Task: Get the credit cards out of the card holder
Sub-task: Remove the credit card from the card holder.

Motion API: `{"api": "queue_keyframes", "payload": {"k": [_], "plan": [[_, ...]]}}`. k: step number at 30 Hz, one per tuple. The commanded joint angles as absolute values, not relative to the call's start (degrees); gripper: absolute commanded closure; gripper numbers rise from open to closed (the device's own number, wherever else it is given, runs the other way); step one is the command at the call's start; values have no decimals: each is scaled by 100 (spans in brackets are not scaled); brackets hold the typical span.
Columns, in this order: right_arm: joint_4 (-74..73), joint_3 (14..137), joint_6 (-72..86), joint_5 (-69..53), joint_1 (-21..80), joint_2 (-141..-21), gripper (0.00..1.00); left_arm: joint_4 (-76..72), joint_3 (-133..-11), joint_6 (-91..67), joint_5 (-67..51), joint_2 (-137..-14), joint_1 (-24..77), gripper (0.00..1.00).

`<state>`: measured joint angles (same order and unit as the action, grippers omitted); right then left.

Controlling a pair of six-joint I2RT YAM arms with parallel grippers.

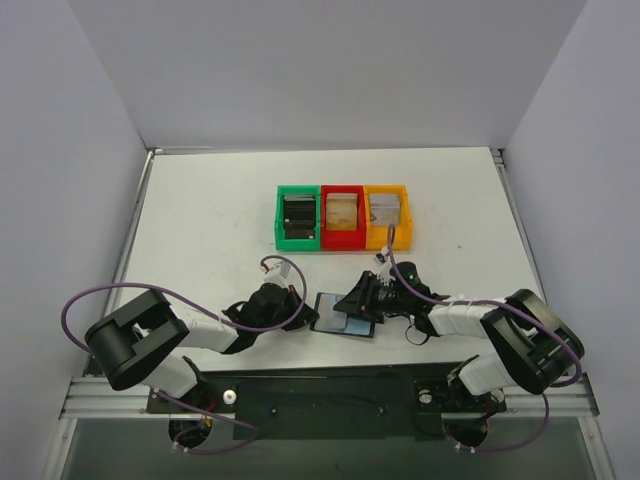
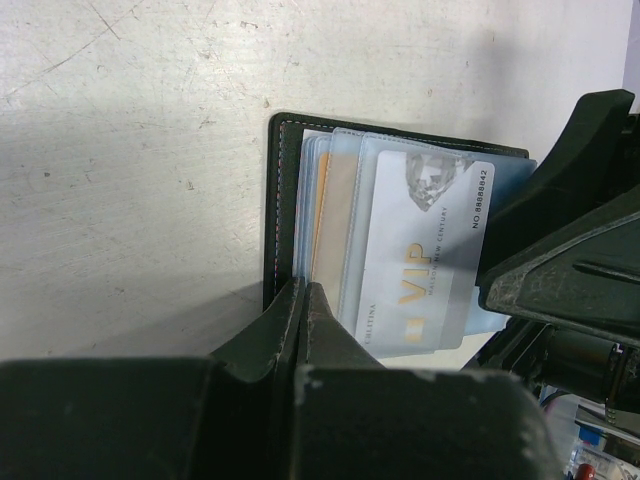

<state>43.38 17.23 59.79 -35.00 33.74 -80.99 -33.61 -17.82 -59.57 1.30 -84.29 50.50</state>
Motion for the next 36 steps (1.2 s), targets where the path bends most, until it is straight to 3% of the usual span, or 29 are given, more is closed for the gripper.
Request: {"api": "queue_keyframes", "payload": {"k": [1, 16, 34, 36], "plan": [[4465, 1661, 5862, -3595, 3314, -7884, 67, -2962, -1811, -5880, 264, -8525, 5036, 100], [4052, 1582, 5634, -3516, 3234, -7673, 74, -2936, -1811, -5880, 299, -8473, 5045, 100], [3675, 1600, 5458, -3437, 3173, -7506, 92, -2900, -1767, -5854, 325, -8376, 5045, 100], [3482, 1608, 5362, -3384, 3173, -7419, 99, -2892, -1767, -5854, 325, -8376, 5045, 100]]}}
